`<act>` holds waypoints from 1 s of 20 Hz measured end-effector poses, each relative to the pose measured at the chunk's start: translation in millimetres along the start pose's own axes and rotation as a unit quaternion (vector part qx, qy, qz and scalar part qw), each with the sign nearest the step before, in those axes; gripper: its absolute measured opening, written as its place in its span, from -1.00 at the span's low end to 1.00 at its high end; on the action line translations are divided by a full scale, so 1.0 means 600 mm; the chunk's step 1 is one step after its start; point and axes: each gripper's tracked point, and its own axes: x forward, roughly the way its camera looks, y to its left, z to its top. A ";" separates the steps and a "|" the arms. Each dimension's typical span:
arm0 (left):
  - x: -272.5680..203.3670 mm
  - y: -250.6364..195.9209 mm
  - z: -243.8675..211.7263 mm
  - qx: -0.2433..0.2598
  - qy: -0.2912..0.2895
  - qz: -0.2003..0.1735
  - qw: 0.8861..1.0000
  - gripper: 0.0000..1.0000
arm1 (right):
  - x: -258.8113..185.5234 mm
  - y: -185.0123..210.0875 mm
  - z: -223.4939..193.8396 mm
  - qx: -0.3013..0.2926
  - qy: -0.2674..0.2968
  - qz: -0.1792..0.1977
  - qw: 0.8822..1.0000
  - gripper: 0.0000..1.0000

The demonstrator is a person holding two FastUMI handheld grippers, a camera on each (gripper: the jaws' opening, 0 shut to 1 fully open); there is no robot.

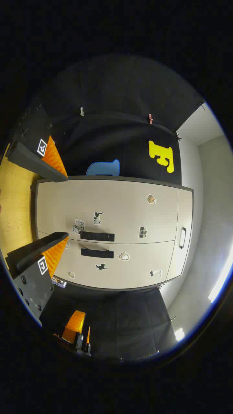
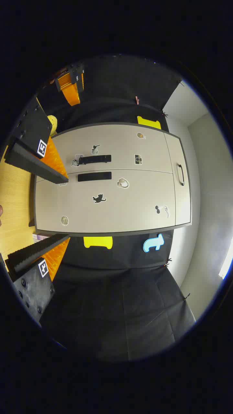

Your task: Open the right door of the double-door shoe cabinet with the right hand, and open the left door with the left hand.

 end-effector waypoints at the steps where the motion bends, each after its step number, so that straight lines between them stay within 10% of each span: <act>1: 0.000 -0.001 -0.003 0.000 0.002 -0.001 1.000 0.92 | 0.000 0.000 -0.004 0.001 0.006 -0.002 1.000 0.95; 20: 0.014 -0.013 -0.032 0.016 0.017 -0.008 1.000 0.92 | 0.033 0.027 -0.033 0.036 0.043 0.013 0.998 0.96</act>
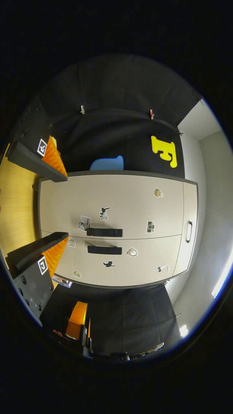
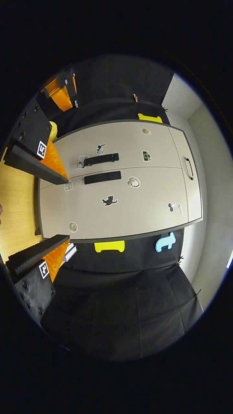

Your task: Open the right door of the double-door shoe cabinet with the right hand, and open the left door with the left hand.

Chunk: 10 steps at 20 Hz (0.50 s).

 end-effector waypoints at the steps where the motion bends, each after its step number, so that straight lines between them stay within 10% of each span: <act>1: 0.001 0.002 -0.003 0.001 0.002 0.001 1.000 0.92 | 0.003 0.003 -0.002 0.004 0.007 0.000 1.000 0.96; 10: 0.000 0.025 -0.026 -0.012 0.022 0.004 1.000 0.92 | 0.082 0.056 0.047 0.006 0.013 0.012 1.000 0.96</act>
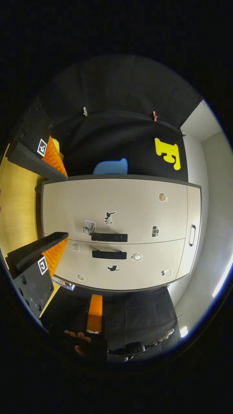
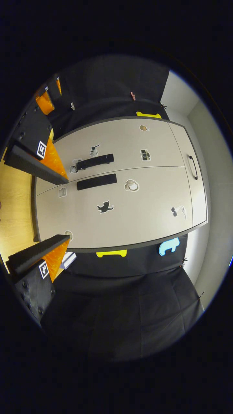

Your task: Open the right door of the double-door shoe cabinet with the right hand, and open the left door with the left hand.

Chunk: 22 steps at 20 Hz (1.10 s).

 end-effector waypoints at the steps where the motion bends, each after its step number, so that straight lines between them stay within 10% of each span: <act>1: -0.002 0.007 -0.006 -0.005 0.003 0.002 1.000 0.92 | 0.016 0.010 0.009 -0.005 0.001 0.003 1.000 0.96; 18: -0.037 0.096 -0.043 0.003 0.016 0.080 0.997 0.92 | 0.287 0.121 0.034 -0.064 -0.014 0.011 0.998 0.94; 22: -0.052 0.113 -0.042 0.003 0.013 0.100 0.995 0.92 | 0.313 0.116 0.004 -0.060 0.010 0.008 0.998 0.53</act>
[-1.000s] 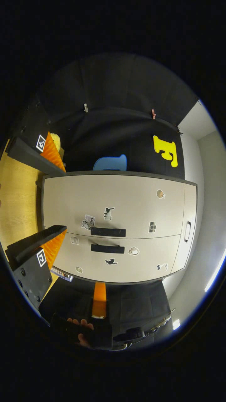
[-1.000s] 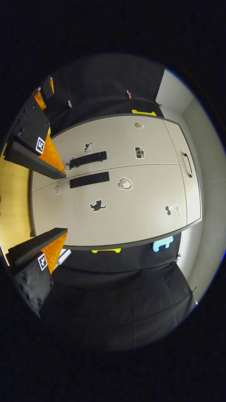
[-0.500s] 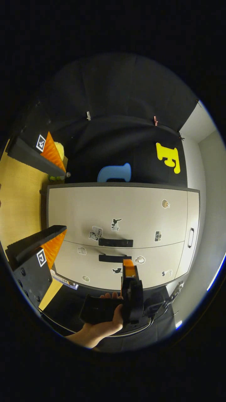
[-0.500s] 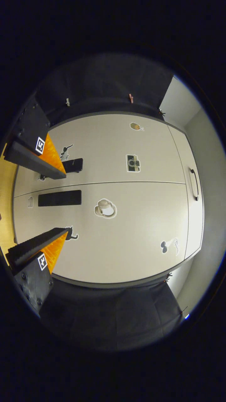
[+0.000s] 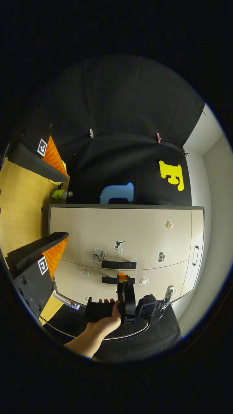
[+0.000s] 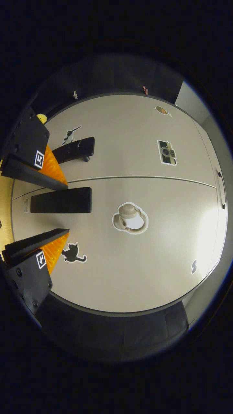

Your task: Open the right door of the double-door shoe cabinet with the right hand, and open the left door with the left hand.

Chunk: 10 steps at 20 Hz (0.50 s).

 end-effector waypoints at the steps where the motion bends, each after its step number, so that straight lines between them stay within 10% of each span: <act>1: -0.002 0.004 -0.001 0.001 0.001 0.004 1.000 0.92 | 0.001 0.000 -0.002 0.001 0.003 -0.001 1.000 0.43; 10: -0.031 0.002 -0.006 0.002 0.011 0.008 1.000 0.92 | -0.001 0.012 -0.015 0.035 0.030 0.005 0.999 -0.35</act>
